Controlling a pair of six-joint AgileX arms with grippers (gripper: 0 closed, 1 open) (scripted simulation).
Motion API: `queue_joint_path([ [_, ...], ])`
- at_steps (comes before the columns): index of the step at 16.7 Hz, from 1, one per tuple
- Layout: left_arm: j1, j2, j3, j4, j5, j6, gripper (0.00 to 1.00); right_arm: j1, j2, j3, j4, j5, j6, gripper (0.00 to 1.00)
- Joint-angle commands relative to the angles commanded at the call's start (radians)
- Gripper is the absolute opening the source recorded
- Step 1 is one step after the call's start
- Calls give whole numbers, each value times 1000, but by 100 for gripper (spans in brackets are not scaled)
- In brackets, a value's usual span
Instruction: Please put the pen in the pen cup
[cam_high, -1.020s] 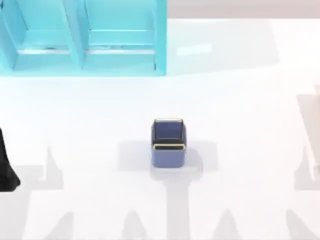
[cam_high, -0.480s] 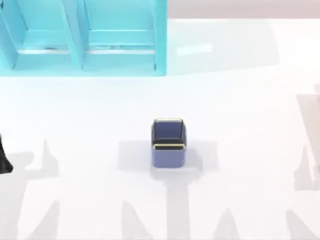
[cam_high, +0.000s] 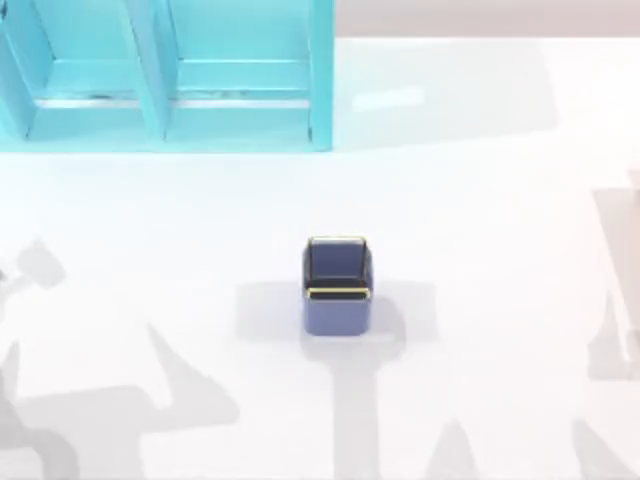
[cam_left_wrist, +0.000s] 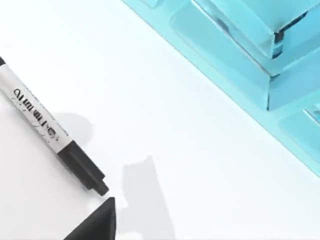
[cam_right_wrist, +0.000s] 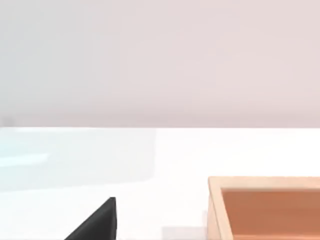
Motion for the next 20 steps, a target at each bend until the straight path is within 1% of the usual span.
queue_joint_path([
  [5,164,426,153,34,180,-177,100,0,0,0,0,0,0,100],
  [9,247,623,218,40,271,-274,100,0,0,0,0,0,0,100],
  [12,267,669,233,39,293,-298,100,0,0,0,0,0,0,100],
  [17,261,668,230,43,290,-299,100,0,0,0,0,0,0,100],
  [20,224,738,261,113,268,-345,100,0,0,0,0,0,0,100],
])
